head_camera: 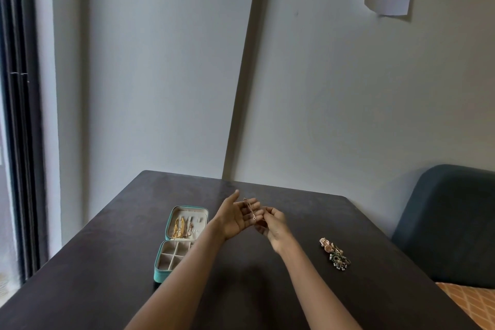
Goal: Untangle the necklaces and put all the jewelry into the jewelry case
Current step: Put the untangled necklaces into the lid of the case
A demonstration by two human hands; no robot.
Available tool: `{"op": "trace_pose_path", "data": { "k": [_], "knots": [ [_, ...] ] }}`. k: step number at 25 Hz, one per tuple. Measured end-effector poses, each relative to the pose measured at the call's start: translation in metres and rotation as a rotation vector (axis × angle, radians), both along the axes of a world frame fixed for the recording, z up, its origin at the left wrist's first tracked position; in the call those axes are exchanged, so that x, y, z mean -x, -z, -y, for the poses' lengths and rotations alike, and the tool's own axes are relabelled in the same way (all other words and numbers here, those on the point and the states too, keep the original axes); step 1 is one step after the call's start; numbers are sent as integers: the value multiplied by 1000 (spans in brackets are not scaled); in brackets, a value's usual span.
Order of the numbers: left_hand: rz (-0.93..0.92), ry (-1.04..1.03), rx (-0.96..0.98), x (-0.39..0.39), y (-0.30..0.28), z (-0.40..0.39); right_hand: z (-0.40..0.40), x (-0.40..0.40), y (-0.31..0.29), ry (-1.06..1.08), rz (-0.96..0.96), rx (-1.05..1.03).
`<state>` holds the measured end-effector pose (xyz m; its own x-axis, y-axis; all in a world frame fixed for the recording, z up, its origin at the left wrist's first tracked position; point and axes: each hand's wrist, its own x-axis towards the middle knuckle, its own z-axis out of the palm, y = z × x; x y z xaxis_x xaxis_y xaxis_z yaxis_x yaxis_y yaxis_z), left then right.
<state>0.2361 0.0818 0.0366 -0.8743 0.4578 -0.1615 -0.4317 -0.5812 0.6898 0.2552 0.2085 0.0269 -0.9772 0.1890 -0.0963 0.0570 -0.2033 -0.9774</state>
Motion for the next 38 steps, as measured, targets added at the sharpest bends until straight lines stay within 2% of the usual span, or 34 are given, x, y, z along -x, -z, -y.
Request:
{"op": "trace_pose_path", "data": {
  "k": [4, 8, 10, 16, 19, 21, 24, 26, 28, 30, 34, 36, 38],
  "knots": [
    [17, -156, -216, 3, 8, -1, -11, 1, 7, 71, -251, -339],
    [-7, -191, -243, 2, 10, -2, -18, 5, 12, 29, -436, -852],
    [-3, -214, -272, 1, 11, -3, -16, 6, 13, 49, -469, -990],
    [-44, -229, -321, 2, 7, 0, -7, 8, 6, 130, -552, -1039],
    [-16, -217, -375, 4, 13, -2, 0, 13, 1, 102, -477, -1107],
    [-8, -180, -375, 3, 14, -3, 4, 14, -2, 126, -404, -1019],
    [-4, -96, -262, 4, 10, -3, 9, 9, -5, 114, -302, -628],
    [-24, -63, -160, 4, 6, -3, 10, 7, -10, 101, -248, -520],
    [-67, -57, 7, 2, 2, -2, 8, 10, -16, 32, -186, -612],
    [-156, -97, 266, 3, 1, 0, 4, 14, -23, -56, -151, -739],
    [-394, -280, 764, 10, -6, 13, 2, 20, -40, -112, -170, -879],
    [-548, -300, 835, 14, -10, 22, 3, 21, -45, -150, -161, -914],
    [-686, -213, 836, 14, -14, 28, 5, 20, -49, -182, -164, -915]
  ]
}}
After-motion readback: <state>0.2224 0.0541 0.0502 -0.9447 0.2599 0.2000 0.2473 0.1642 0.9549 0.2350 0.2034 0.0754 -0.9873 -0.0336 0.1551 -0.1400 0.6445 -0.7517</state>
